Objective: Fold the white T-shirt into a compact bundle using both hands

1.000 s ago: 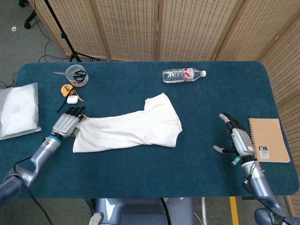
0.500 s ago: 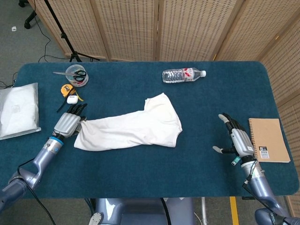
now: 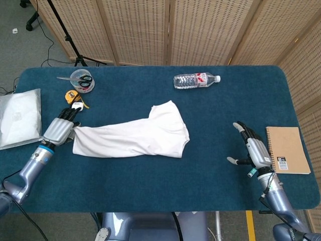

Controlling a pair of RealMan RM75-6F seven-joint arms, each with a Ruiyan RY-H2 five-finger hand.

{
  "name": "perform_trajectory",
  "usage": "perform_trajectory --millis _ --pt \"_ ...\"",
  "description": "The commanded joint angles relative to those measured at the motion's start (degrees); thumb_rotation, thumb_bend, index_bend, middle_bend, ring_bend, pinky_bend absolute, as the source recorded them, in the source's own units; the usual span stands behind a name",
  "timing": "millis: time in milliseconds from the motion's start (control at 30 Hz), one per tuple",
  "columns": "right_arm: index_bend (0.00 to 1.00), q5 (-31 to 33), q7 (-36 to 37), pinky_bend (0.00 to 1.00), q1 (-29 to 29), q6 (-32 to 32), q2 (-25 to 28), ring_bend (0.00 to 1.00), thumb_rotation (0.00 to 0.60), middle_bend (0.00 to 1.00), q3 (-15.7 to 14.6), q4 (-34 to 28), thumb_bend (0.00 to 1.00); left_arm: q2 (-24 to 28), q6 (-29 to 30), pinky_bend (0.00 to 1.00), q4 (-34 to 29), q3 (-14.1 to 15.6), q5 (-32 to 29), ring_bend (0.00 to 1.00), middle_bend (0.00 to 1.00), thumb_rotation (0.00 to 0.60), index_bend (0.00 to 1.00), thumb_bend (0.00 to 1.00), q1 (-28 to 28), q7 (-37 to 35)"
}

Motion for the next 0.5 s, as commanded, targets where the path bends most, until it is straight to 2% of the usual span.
perform_trajectory --millis 33,300,500 --pt "0.0 -0.1 -0.2 0.0 0.1 -0.2 -0.1 0.0 0.6 0.0 -0.1 -0.1 0.0 4.1 2.2 0.0 -1.3 0.2 -0.7 0.0 0.0 0.6 0.74 0.64 2.5 -0.1" --pt "0.0 -0.4 -0.8 0.0 0.3 -0.5 -0.3 0.0 0.6 0.0 -0.4 -0.2 0.0 11.3 3.8 0.0 -2.4 -0.3 -3.8 0.0 0.0 0.6 0.75 0.64 7.5 -2.7" --pt "0.0 -0.5 -0.6 0.0 0.2 -0.3 -0.2 0.0 0.6 0.0 -0.3 -0.2 0.0 13.4 2.5 0.0 -0.2 -1.1 -6.3 0.0 0.0 0.6 0.76 0.64 10.1 -4.6"
